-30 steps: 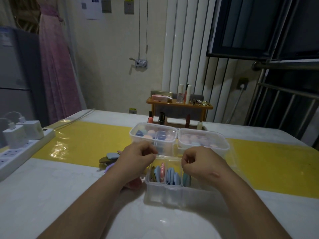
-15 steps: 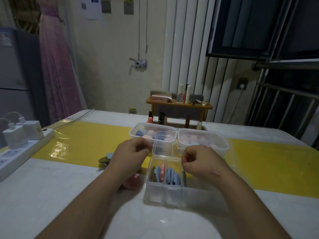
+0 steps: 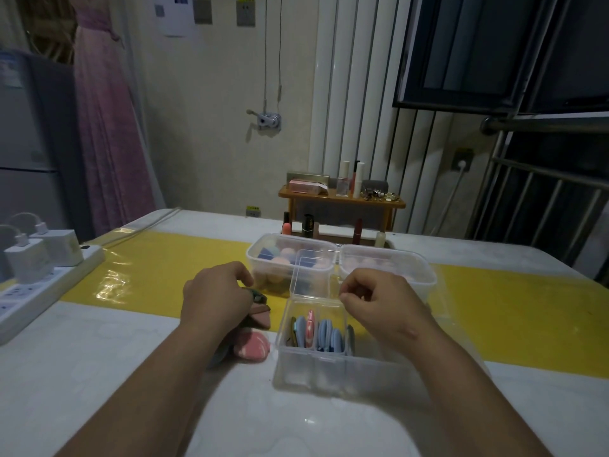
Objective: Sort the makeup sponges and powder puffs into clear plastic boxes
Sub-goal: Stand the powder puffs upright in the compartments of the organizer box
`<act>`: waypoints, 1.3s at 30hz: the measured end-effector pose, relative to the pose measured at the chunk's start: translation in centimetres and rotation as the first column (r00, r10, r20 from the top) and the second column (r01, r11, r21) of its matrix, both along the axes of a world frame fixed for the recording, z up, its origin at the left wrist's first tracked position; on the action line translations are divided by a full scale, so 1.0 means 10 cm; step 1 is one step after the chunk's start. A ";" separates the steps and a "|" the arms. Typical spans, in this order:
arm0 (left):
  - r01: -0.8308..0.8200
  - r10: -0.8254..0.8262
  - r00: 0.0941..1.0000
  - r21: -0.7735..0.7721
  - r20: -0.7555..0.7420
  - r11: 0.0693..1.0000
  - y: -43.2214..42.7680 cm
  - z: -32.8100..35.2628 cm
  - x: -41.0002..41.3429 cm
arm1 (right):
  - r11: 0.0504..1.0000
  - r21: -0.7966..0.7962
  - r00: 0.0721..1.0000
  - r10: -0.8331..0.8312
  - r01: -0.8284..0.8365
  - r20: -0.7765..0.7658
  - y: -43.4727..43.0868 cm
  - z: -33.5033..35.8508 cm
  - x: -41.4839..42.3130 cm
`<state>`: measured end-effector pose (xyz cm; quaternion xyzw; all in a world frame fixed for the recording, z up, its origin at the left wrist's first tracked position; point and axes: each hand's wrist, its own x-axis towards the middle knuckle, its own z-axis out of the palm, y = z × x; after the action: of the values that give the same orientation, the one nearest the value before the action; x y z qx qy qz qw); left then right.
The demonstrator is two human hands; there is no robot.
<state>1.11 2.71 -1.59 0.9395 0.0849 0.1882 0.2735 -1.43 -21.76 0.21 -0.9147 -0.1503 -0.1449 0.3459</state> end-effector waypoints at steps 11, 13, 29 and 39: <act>0.180 -0.134 0.953 0.149 -0.273 0.972 -0.04 -0.08 0.02 | 1.000 -0.016 0.999 0.017 -0.018 -0.034 0.01 -0.02 0.01; 0.189 -0.136 0.956 0.192 -0.259 0.963 -0.04 -0.08 0.03 | 1.000 -0.016 0.999 0.020 -0.021 -0.041 0.01 -0.03 0.01; 0.168 -0.092 0.956 -0.265 0.280 0.950 -0.14 -0.02 -0.02 | 1.000 -0.013 1.000 0.014 -0.015 -0.019 0.00 -0.03 0.01; 0.324 -0.174 0.945 -0.731 0.275 0.601 -0.32 0.06 -0.14 | 1.000 -0.002 1.000 0.027 -0.027 -0.002 0.00 -0.01 0.00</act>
<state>-0.32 -0.49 -0.99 0.7156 0.0000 0.1759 0.6760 -1.41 -21.71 0.11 -0.9130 -0.1626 -0.1392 0.3473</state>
